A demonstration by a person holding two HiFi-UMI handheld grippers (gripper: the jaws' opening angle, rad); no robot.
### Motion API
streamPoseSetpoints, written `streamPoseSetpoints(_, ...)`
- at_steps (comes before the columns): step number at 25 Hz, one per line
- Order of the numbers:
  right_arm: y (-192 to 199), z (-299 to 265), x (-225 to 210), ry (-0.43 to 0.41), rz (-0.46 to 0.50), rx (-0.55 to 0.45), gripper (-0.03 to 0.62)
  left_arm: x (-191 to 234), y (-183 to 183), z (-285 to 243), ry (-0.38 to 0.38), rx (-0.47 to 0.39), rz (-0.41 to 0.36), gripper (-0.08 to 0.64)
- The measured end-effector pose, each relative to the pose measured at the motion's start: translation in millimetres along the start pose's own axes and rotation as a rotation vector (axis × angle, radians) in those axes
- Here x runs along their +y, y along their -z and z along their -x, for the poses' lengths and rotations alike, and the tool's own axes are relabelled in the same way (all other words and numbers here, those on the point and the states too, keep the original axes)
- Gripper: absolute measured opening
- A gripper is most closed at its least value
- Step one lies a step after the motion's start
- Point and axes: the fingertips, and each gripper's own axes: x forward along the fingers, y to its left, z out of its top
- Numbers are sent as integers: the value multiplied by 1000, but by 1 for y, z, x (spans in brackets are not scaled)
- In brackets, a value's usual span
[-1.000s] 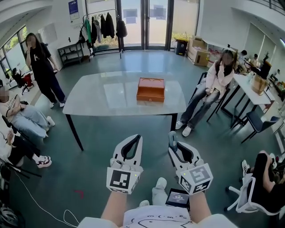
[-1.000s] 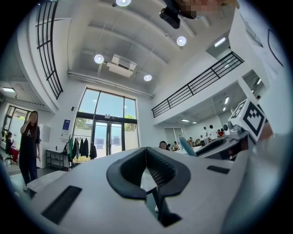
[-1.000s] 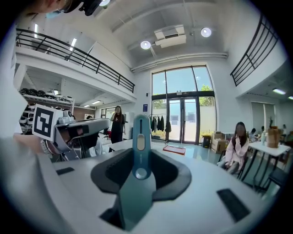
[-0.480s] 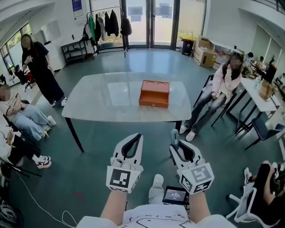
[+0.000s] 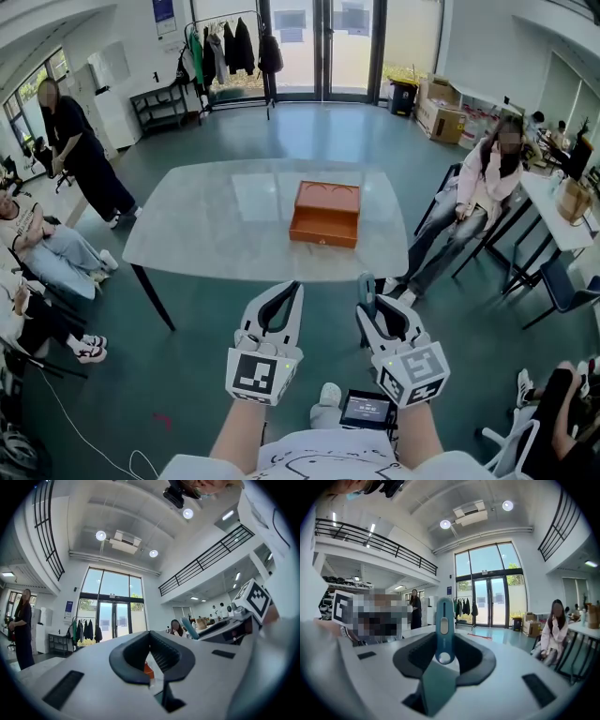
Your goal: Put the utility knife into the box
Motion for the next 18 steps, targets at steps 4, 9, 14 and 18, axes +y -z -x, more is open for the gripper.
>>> streamPoseSetpoints(4, -4, -27, -28, -18, 4, 2, 130, 10, 6, -37, -8, 7, -5, 15)
streamPoseSetpoints(9, -6, -59, -62, -42, 0, 9, 130, 21, 20, -77, -31, 21, -14, 15)
streamPoseSetpoints(14, -10, -91, -92, -71, 1, 17, 130, 32, 29, -114, -57, 35, -5, 15)
streamPoseSetpoints(18, -9, -112, -109, -80, -3, 15, 130, 42, 37, -132, -76, 40, -2, 15)
